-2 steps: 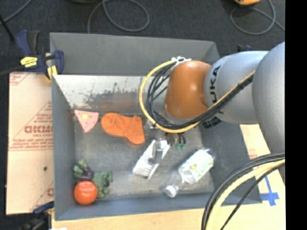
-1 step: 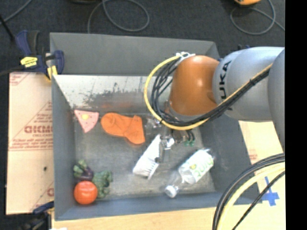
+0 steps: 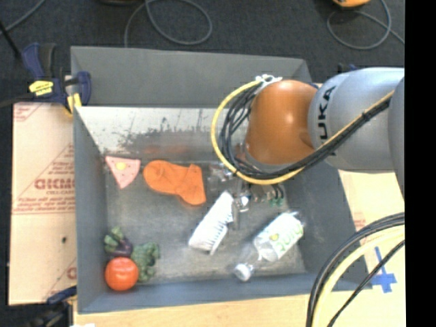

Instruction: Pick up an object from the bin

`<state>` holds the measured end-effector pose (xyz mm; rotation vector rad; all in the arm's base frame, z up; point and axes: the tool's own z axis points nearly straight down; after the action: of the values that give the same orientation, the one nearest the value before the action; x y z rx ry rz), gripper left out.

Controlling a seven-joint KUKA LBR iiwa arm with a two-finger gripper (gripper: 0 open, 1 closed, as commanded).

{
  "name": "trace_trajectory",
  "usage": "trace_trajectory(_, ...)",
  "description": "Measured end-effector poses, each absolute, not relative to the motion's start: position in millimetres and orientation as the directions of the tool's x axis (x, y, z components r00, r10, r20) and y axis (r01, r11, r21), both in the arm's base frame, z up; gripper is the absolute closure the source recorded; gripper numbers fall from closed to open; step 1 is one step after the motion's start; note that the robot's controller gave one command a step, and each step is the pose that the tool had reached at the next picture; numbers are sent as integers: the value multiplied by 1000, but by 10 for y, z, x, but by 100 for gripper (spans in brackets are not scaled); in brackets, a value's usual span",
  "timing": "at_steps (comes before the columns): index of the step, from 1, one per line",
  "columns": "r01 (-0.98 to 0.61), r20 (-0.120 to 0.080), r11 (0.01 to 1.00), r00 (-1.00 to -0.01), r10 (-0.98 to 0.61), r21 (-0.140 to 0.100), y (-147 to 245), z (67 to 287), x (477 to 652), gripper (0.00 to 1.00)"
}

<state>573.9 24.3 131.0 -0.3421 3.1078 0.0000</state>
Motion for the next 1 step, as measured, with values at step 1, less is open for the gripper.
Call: trace_trajectory(1,22,-7,1000,-1000,22,1,241,969,5731,0)
